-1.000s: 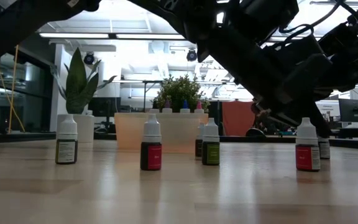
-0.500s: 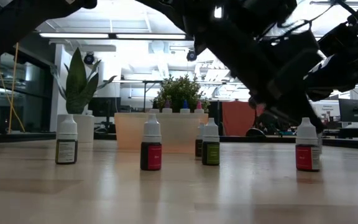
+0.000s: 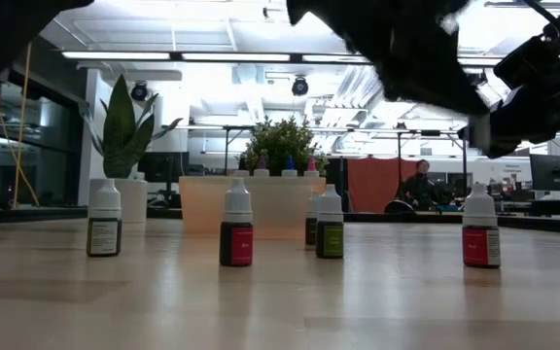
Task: Pick & Place food coloring
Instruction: Put the right small black food coloring bottle into the orange bin
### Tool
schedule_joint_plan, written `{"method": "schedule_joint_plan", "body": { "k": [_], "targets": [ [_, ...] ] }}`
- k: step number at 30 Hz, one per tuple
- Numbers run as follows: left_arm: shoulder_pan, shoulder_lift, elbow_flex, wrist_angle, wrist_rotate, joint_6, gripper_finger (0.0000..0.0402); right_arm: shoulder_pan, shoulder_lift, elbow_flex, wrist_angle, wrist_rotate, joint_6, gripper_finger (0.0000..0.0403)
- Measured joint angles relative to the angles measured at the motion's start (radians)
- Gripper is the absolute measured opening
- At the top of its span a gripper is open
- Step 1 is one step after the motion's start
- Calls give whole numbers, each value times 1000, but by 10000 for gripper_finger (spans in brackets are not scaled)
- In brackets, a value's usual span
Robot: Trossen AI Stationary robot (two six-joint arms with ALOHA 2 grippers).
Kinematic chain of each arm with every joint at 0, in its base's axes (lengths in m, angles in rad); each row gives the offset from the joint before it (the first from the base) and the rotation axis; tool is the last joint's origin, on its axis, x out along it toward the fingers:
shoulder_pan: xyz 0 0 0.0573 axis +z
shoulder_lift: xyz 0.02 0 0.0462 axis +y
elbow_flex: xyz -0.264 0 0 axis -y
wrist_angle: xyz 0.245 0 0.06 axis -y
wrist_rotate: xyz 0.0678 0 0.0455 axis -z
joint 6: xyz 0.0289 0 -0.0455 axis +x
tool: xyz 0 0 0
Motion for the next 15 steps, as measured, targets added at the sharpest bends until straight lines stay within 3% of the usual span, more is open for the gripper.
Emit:
{"method": "schedule_joint_plan", "body": {
  "k": [15],
  "targets": [
    [20, -172, 0, -254, 69, 122, 40, 0, 5, 0, 2, 0, 0, 0]
  ]
}}
